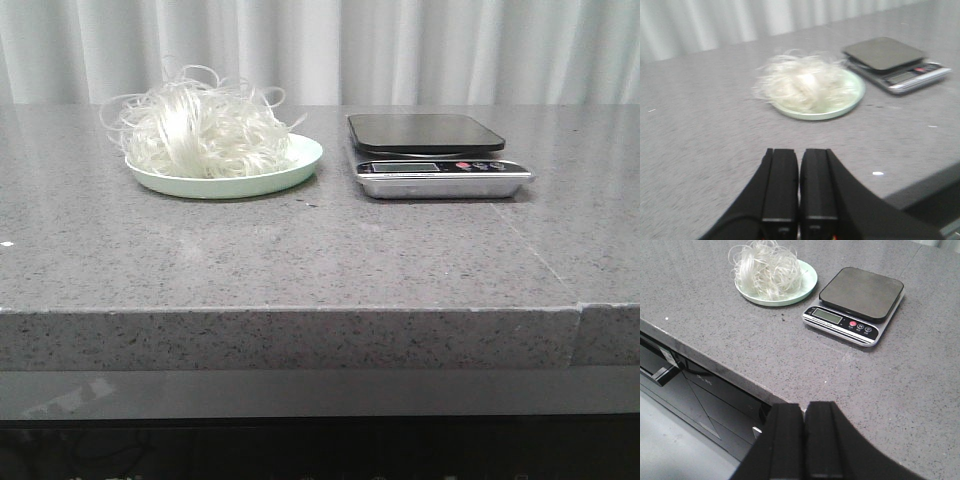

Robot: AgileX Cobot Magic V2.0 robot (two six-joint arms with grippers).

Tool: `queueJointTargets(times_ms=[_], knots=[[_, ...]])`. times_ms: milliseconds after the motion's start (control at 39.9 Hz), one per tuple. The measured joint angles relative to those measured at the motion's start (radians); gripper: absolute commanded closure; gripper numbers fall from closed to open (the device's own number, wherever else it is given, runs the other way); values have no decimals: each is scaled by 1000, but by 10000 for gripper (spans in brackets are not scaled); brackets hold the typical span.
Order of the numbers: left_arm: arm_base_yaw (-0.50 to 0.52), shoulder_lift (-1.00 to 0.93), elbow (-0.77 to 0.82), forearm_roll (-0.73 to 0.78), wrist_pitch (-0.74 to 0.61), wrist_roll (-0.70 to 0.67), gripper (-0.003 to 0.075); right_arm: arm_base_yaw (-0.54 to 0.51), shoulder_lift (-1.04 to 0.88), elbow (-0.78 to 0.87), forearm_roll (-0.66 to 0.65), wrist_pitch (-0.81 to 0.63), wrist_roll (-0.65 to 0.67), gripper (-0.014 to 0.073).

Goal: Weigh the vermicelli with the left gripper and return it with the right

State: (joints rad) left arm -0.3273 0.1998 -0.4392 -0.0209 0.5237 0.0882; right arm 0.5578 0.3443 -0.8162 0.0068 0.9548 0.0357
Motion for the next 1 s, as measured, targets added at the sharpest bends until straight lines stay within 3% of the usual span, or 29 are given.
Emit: queueJointTargets(times_ms=[176,427,677,1004], knots=[[137,-160,254,-4,-203,0,564,0,0,0,0,0,0,436],[204,-204,433,-10,-393,-13,563,0,0,0,0,0,-1,436],[210,-204,443,85,-461,-173,563,0,0,0,0,0,-1,436],[215,-204,443,-8,-470,-78,563,0,0,0,0,0,-1,436]])
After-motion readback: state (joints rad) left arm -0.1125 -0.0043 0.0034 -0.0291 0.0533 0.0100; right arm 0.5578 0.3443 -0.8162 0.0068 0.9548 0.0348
